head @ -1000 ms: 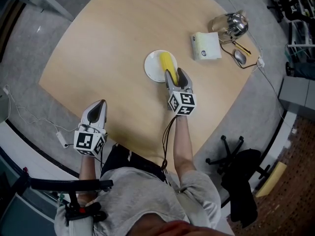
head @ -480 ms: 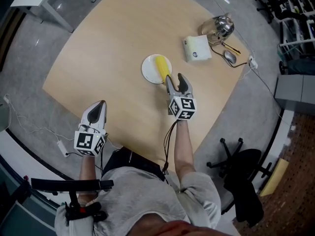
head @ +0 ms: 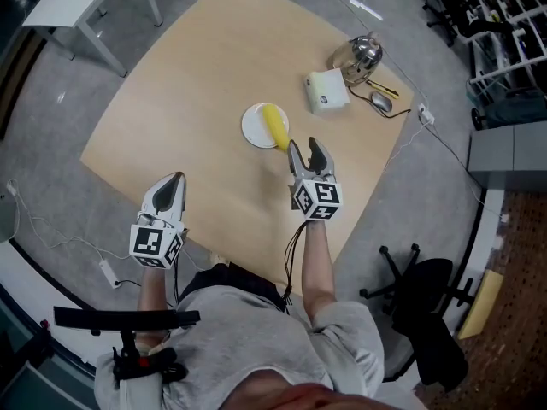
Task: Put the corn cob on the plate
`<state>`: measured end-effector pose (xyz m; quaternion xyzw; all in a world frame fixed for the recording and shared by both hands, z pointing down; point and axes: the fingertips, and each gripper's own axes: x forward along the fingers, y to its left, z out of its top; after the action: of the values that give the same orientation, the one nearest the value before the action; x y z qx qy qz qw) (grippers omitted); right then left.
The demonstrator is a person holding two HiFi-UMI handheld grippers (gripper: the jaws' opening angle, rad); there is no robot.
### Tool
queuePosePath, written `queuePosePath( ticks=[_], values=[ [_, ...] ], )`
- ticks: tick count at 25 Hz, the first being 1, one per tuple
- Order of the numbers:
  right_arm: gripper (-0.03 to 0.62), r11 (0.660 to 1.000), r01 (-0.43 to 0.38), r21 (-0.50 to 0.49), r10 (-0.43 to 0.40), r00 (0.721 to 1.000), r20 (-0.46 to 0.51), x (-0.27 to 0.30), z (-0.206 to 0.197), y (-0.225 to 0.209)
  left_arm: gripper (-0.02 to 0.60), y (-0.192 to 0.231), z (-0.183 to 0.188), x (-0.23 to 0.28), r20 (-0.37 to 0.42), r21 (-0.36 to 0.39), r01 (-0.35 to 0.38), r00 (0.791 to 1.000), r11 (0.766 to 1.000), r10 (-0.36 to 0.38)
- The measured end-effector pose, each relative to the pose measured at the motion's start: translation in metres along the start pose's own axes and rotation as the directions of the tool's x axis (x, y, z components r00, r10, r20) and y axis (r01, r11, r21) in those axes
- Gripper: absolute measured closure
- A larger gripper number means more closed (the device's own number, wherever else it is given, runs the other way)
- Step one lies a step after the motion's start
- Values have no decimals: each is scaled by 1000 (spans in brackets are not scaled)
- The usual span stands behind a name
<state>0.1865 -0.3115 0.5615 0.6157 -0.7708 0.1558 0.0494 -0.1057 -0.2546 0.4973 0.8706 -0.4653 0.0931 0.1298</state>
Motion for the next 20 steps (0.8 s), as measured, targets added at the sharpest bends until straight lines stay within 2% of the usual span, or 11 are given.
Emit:
queuePosePath(
  ticks=[9,14,20],
  values=[
    [375,999,32,4,-33,996,89,-58,40,12,561,-17,34,-21,78,36,32,996,999,-35],
    [387,999,49,0,-48,991,124,-107,70,28,561,-33,61,-53,110,56,42,993,998,-48],
    [402,997,74,-4,-73,986,149,-132,71,34,561,-38,62,-62,138,74,61,988,995,-71]
  ],
)
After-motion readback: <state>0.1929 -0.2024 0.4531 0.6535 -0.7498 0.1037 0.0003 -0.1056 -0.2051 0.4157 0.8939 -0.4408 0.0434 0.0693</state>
